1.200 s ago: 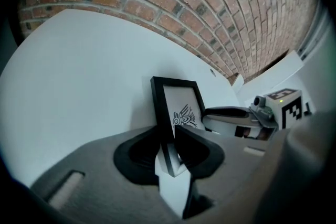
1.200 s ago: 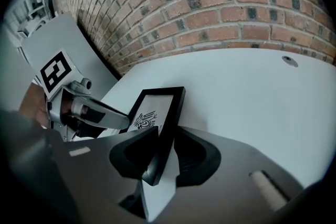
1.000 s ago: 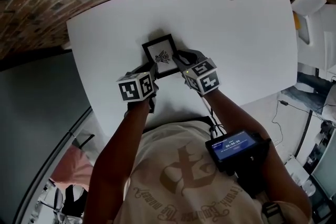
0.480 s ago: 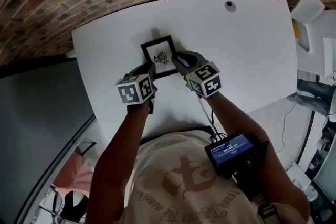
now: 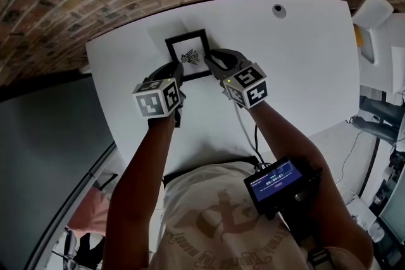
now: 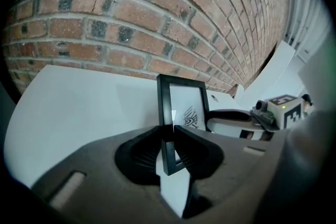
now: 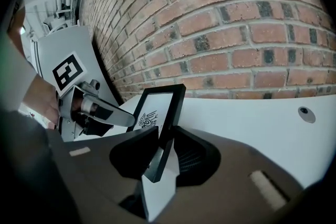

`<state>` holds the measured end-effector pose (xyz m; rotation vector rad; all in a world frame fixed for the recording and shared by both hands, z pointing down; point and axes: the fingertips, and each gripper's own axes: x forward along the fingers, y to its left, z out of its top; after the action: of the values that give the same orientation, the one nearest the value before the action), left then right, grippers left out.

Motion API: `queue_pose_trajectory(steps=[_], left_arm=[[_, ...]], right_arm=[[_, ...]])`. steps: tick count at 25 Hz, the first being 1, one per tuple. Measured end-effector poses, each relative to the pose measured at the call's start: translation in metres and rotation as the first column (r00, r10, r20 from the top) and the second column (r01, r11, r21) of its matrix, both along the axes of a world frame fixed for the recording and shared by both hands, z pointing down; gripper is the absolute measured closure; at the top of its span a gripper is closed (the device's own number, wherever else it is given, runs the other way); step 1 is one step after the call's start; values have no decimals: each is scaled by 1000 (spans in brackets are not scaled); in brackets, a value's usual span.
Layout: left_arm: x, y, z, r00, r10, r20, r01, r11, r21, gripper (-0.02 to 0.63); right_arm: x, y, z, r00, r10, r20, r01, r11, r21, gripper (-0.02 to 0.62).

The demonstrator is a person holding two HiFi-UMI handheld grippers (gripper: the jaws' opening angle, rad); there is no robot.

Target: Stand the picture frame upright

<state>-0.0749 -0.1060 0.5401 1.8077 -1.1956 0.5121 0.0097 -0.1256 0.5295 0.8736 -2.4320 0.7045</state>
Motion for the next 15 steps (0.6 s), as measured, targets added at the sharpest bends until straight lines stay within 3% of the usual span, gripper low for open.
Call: queue_pose_trajectory(steps=[7,15], left_arm=[[-3,-26,-2,1000,2,-14,-1,998,67,525],[-14,-57,-12,998,17,60,-23,995,101,526]], right_arm=[[-6,-28,-11,1000,-20,4,20,999,51,495],[-13,-52,-9,999,-37,-10,37,996,80,500]])
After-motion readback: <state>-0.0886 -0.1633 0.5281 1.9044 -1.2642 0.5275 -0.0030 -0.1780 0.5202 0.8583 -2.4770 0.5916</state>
